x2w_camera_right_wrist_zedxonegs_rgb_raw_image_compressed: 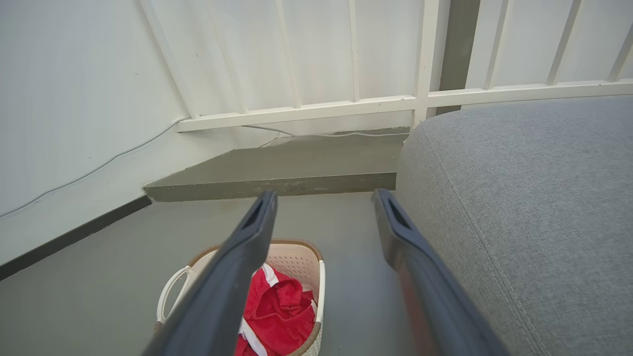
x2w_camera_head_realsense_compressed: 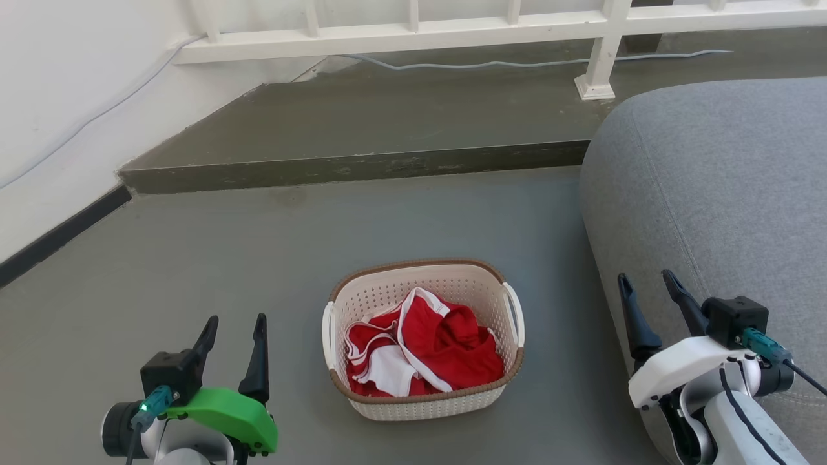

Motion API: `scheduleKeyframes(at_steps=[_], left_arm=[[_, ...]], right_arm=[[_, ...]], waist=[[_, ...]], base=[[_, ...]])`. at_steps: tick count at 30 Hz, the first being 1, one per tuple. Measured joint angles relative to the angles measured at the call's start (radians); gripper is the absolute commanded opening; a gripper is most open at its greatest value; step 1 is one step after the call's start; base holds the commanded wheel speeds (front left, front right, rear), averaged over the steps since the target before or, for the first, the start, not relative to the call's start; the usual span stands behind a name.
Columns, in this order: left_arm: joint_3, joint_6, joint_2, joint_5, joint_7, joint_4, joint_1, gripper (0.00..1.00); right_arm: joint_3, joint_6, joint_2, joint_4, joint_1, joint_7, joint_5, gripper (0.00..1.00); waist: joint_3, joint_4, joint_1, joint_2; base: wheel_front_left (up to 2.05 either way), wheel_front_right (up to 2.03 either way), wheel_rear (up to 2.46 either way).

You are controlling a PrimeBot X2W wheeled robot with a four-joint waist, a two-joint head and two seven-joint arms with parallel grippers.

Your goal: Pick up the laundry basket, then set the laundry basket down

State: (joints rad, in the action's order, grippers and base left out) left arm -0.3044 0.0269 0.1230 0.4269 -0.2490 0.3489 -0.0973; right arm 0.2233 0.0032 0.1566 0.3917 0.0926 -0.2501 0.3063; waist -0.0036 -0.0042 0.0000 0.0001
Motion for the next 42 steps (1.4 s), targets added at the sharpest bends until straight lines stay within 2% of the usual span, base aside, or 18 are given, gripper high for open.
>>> scheduleKeyframes(at_steps=[21, 32, 42], left_arm=[[-0.013, 0.005, -0.005, -0.001, 0.0, 0.024, -0.005, 1.0], [-0.017, 0.006, -0.009, -0.004, 0.0, -0.006, -0.074, 1.0], [-0.021, 0.006, -0.015, -0.018, 0.006, -0.006, -0.167, 1.0]], right_arm=[[-0.008, 0.016, -0.002, 0.015, 0.0, 0.0, -0.017, 1.0], [-0.008, 0.026, 0.001, 0.006, 0.043, 0.0, -0.03, 1.0], [-0.019, 0.032, 0.009, 0.003, 0.127, 0.0, -0.042, 1.0]], waist=[[0.026, 0.002, 0.0, 0.0], [0.121, 0.004, 0.0, 0.0], [0.263, 0.005, 0.0, 0.0]], base=[[0.0, 0.0, 0.0], [0.0, 0.0, 0.0], [0.0, 0.0, 0.0]])
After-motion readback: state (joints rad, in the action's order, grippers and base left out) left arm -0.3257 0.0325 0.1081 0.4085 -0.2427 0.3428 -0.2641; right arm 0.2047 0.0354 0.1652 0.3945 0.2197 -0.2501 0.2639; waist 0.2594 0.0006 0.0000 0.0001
